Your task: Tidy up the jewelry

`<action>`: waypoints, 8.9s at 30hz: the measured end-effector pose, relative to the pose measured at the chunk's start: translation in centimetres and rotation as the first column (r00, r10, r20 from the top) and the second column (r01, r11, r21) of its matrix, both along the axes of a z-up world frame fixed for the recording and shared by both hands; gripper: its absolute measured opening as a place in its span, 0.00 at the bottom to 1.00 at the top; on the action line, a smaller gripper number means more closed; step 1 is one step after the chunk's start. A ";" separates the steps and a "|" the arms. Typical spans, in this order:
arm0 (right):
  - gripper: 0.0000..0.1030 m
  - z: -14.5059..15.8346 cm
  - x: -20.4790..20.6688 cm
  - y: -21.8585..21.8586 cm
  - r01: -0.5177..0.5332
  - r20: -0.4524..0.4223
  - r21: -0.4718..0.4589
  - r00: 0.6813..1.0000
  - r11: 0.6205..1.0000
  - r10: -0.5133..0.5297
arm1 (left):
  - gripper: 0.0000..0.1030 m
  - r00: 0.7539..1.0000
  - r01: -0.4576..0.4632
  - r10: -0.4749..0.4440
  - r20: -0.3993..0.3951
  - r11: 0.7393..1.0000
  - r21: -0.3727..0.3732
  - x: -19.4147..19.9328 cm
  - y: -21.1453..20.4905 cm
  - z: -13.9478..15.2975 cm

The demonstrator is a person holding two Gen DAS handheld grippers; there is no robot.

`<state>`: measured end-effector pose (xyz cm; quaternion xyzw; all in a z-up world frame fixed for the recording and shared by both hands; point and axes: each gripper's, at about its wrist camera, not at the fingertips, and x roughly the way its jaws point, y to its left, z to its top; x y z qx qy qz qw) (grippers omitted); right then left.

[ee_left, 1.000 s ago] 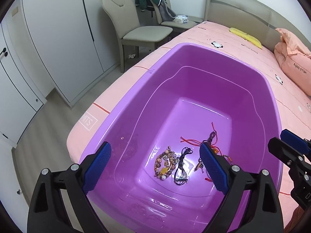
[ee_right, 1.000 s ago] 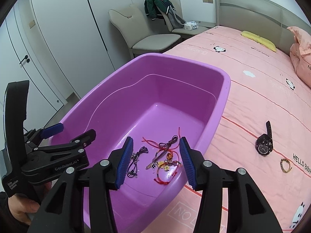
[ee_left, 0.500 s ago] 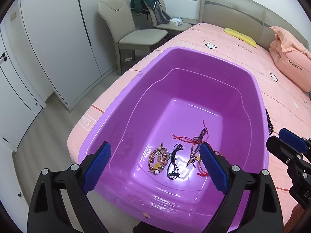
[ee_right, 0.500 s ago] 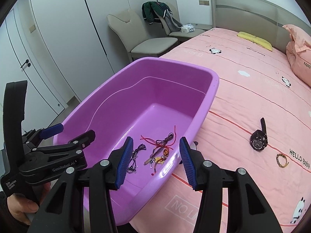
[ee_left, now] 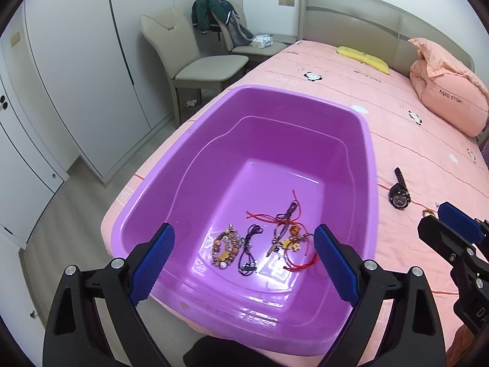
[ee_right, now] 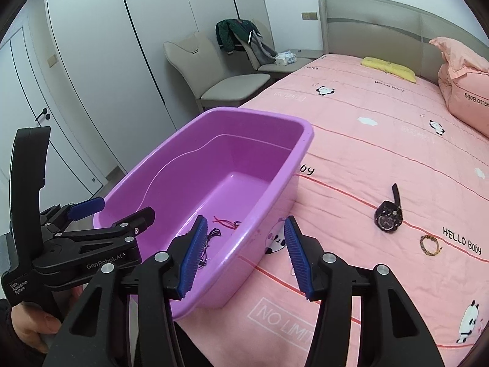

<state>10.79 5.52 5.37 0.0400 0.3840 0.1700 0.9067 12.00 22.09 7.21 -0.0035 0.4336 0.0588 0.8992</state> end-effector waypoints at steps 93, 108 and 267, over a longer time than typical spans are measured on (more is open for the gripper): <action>0.49 -24.6 13.1 -33.1 0.503 -0.146 -0.239 0.827 0.830 -0.543 | 0.94 0.927 0.367 -0.369 -0.066 0.930 -0.038 20.3 -34.6 -23.6; 0.03 -24.1 12.2 -32.2 0.487 -0.161 -0.177 0.843 0.855 -0.513 | 0.63 0.920 0.387 -0.391 -0.034 0.919 -0.077 19.6 -34.0 -22.8; 0.58 1.9 3.4 5.9 -0.075 -0.114 -0.058 0.991 0.995 0.068 | 0.94 0.987 -0.158 0.157 -0.009 0.987 -0.042 -1.8 3.5 2.9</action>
